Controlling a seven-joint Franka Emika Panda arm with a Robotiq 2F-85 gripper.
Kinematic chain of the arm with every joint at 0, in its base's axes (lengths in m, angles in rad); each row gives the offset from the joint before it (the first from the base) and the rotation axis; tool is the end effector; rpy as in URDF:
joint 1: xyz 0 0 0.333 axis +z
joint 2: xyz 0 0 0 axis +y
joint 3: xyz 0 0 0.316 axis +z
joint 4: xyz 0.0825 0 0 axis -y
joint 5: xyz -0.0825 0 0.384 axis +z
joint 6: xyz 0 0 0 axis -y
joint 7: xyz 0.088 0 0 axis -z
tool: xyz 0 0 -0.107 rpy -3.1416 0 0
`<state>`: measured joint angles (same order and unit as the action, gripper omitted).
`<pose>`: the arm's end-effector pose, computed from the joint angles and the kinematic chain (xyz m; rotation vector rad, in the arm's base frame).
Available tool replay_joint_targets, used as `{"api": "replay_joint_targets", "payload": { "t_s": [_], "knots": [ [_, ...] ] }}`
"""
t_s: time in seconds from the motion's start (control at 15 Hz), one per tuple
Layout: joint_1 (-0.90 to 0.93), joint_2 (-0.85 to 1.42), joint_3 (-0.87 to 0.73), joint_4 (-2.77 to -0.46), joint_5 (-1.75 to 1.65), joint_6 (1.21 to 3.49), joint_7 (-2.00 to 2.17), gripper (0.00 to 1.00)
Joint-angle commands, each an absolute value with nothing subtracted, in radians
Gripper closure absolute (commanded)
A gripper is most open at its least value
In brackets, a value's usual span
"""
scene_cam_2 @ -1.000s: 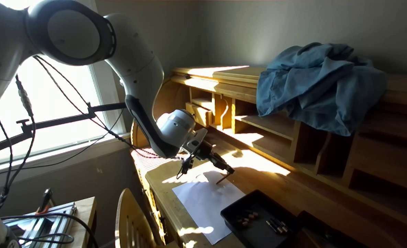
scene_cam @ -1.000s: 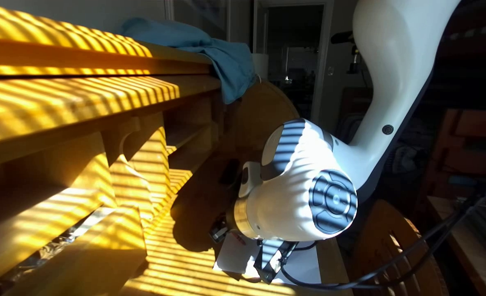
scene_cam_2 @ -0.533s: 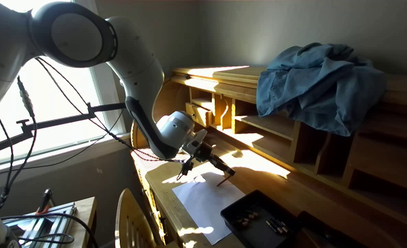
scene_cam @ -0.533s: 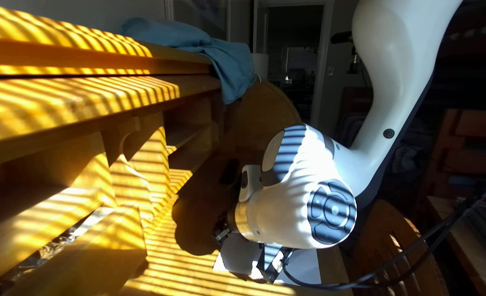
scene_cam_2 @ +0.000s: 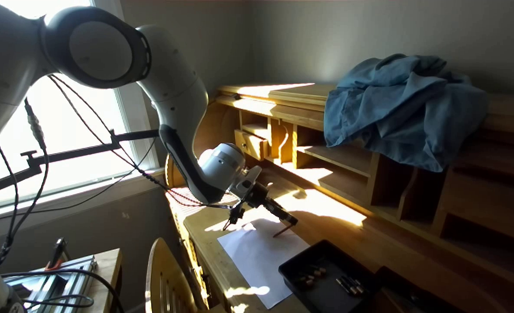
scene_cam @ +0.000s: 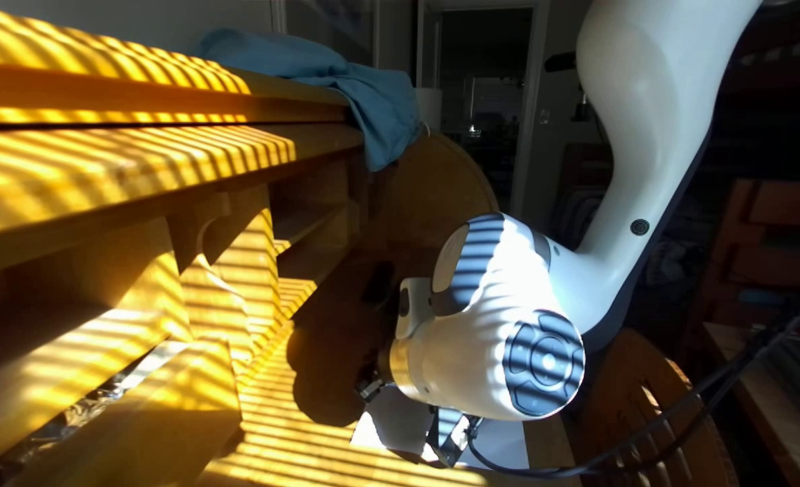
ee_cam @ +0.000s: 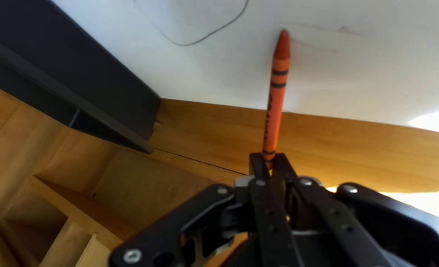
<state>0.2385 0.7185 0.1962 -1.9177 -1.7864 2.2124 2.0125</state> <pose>0.5586 0.2237 0.1097 2.3695 -0.1677 1.1100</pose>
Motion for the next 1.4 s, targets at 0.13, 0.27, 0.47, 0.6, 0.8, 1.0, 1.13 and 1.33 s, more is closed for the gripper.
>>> {"api": "replay_joint_targets", "payload": {
  "t_s": [0.13,0.27,0.47,0.6,0.8,1.0,1.13,1.33],
  "knots": [
    [0.234,0.734,0.205,-1.908,-1.774,2.179,1.994,0.98],
    [0.23,0.726,0.206,-1.913,-1.775,2.181,1.995,0.98],
    [0.23,0.712,0.214,-1.919,-1.777,2.193,1.999,0.98],
    [0.222,0.696,0.228,-1.926,-1.776,2.229,1.995,0.98],
    [0.222,0.678,0.248,-1.938,-1.772,2.269,1.999,0.98],
    [0.222,0.668,0.255,-1.947,-1.763,2.289,1.998,0.98],
    [0.22,0.659,0.255,-1.957,-1.757,2.3,1.995,0.98],
    [0.218,0.646,0.253,-1.975,-1.745,2.297,1.988,0.98]
  ]
}}
